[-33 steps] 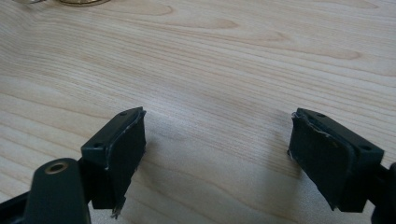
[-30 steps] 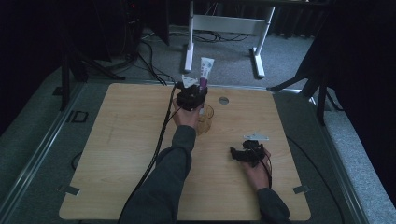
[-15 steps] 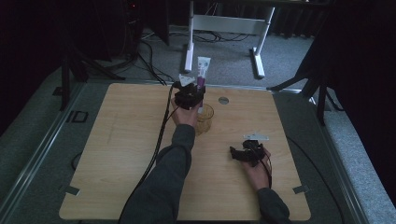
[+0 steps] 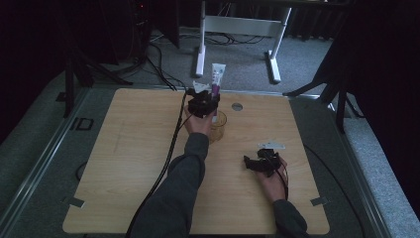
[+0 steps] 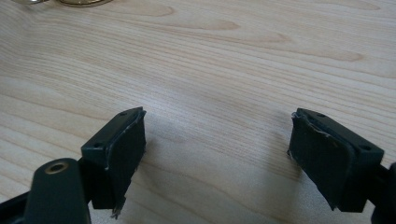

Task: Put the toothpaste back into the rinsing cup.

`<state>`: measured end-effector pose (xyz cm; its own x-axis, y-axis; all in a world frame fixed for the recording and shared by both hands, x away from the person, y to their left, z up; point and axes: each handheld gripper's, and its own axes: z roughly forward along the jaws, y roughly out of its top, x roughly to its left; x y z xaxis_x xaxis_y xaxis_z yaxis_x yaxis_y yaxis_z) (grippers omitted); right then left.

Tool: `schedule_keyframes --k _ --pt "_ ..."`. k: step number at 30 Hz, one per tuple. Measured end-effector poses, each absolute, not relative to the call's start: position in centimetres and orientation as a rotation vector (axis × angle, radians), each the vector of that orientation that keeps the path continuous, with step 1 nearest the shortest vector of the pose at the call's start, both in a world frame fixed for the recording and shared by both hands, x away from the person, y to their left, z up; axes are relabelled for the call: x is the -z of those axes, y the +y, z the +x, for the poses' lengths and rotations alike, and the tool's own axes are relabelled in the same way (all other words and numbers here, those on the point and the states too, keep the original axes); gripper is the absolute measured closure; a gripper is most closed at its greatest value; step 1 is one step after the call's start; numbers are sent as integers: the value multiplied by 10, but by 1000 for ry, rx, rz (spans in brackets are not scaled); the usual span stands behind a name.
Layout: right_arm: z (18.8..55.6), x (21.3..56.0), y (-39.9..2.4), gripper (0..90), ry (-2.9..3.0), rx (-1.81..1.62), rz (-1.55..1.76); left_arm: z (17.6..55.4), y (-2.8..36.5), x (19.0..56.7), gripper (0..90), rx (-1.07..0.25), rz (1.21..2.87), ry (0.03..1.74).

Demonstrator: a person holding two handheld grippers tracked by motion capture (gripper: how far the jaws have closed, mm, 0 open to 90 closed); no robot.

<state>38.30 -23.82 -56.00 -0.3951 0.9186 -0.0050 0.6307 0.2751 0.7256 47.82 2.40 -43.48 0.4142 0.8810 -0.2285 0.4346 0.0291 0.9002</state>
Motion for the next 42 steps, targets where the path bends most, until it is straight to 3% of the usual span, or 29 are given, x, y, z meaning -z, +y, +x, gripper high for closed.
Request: schedule_keyframes --k 42 --pt "384 560 -238 185 2127 -910 1396 480 5 466 692 -469 1774 1209"
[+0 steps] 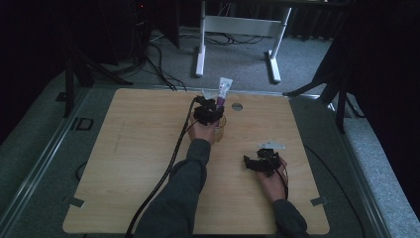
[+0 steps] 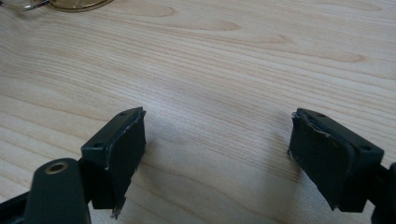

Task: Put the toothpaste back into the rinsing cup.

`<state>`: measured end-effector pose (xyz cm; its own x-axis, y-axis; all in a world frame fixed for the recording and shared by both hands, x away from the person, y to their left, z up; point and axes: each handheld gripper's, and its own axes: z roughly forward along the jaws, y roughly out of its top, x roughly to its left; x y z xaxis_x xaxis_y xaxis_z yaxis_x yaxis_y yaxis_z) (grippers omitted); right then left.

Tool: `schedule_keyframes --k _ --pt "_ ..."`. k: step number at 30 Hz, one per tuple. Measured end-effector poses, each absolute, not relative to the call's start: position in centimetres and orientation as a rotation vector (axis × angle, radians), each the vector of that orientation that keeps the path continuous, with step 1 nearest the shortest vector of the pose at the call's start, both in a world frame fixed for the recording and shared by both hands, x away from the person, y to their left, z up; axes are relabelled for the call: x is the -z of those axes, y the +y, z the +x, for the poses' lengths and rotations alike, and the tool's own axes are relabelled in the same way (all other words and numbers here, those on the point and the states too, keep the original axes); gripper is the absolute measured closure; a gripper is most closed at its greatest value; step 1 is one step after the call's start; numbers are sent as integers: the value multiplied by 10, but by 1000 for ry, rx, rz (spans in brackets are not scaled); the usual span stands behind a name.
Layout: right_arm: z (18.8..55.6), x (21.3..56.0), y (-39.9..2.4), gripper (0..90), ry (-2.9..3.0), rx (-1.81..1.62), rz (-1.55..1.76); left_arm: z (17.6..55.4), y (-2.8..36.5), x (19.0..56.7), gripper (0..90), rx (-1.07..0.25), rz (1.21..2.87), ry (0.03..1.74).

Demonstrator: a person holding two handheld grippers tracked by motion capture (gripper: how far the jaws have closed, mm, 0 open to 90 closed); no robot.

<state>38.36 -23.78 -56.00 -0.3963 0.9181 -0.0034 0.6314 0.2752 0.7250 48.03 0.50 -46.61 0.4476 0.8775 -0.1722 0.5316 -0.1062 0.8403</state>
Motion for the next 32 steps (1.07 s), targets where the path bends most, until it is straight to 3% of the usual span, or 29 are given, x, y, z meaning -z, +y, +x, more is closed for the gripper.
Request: schedule_keyframes --k 8,19,32 --pt "384 560 -238 184 2126 -911 1397 477 9 475 648 -441 1778 1215" --pt "384 560 -238 184 2128 -910 1396 470 22 468 461 -408 1731 1169" --pt "386 560 -236 184 2128 -912 1394 450 61 461 417 -529 1669 1200"
